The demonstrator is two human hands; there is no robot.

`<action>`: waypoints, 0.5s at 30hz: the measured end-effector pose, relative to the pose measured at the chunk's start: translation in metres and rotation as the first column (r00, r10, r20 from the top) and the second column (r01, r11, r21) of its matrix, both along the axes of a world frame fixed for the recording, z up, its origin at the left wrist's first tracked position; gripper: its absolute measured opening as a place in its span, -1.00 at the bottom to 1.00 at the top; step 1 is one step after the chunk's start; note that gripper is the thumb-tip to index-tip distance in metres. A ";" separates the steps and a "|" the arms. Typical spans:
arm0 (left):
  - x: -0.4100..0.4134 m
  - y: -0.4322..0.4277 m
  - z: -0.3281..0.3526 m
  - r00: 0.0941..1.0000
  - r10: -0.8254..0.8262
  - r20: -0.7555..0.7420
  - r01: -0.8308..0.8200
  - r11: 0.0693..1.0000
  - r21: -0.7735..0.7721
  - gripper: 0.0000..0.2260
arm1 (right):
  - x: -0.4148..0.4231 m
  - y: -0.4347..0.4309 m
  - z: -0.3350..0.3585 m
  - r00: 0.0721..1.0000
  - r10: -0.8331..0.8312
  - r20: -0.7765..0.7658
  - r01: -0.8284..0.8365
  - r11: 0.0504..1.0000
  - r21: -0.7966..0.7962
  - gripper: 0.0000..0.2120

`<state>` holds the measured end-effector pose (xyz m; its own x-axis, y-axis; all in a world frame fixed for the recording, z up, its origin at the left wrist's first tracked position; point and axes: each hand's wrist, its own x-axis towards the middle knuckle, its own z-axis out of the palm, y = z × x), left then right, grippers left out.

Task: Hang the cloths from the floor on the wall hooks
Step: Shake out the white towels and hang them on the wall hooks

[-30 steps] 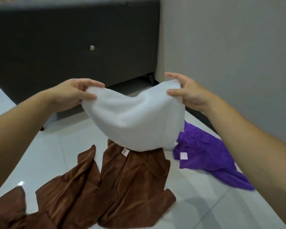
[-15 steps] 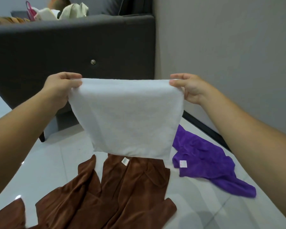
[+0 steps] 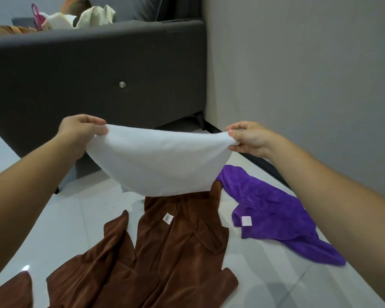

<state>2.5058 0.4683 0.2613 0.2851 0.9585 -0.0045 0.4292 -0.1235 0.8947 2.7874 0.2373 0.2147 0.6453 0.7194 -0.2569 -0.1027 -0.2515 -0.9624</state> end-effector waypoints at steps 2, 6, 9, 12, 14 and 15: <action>-0.004 0.002 -0.003 1.000 -0.006 -0.030 0.006 1.000 0.003 -0.85 | 0.001 -0.001 -0.002 0.999 0.041 0.030 -0.040 0.998 -0.049 -0.91; -0.005 0.003 -0.011 0.999 -0.033 -0.039 0.033 0.999 0.005 -0.85 | 0.003 0.000 -0.004 0.996 0.070 -0.048 -0.071 0.997 -0.016 -0.88; -0.002 0.004 -0.015 0.999 -0.047 -0.007 0.047 0.999 0.021 -0.84 | 0.003 -0.001 -0.004 0.985 0.075 -0.154 -0.077 0.997 -0.009 -0.88; -0.001 0.004 -0.018 0.998 -0.055 0.019 0.054 0.998 0.043 -0.85 | 0.005 -0.005 -0.004 0.954 0.172 -0.246 -0.197 0.977 -0.081 -0.81; 0.000 0.006 -0.021 0.999 -0.047 0.019 0.046 0.997 0.059 -0.89 | 0.005 -0.008 -0.007 0.927 0.244 -0.284 -0.286 0.951 -0.118 -0.84; 0.001 0.006 -0.021 0.999 -0.038 0.018 0.037 0.997 0.063 -0.90 | 0.006 -0.009 -0.009 0.917 0.271 -0.291 -0.318 0.940 -0.125 -0.84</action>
<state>2.5067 0.4744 0.2398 0.3202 0.9454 0.0608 0.4063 -0.1951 0.8927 2.7933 0.2279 0.2062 0.3019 0.7981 -0.5214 -0.2449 -0.4637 -0.8515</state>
